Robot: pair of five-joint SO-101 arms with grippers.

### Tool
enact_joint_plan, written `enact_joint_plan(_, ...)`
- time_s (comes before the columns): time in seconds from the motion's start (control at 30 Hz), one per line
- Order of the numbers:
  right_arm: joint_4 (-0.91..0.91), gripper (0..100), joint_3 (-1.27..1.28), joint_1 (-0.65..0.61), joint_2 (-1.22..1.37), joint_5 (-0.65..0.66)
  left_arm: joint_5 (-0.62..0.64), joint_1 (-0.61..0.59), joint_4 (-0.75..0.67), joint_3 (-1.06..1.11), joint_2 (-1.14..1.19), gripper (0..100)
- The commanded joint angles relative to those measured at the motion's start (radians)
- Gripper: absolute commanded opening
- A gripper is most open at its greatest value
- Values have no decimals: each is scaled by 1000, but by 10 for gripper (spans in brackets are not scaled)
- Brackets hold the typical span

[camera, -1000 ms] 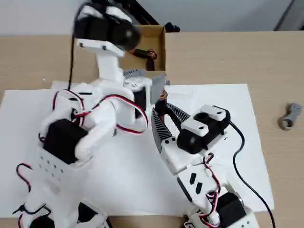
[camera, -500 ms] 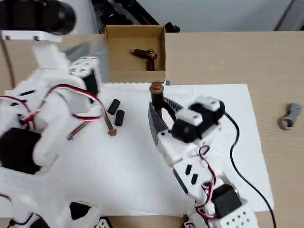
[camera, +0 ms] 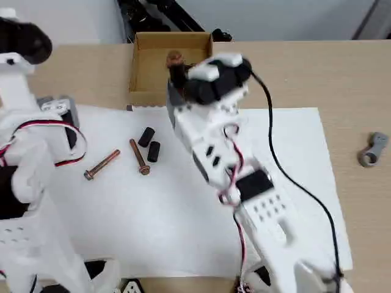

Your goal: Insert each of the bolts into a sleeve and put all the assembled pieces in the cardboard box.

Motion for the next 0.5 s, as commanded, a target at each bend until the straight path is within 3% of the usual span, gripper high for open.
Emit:
enact_joint_plan(0.0, -81, 4, -170, 64, 168, -9, -23, -32, 18, 39, -17, 47)
enact_joint_plan(0.23, -85, 4, -500, 142, 565, -11, -23, -37, 20, 214, -17, 47)
enact_joint_plan(0.47, -84, 5, -841, 197, 928, -11, -25, -35, 20, 248, -17, 47)
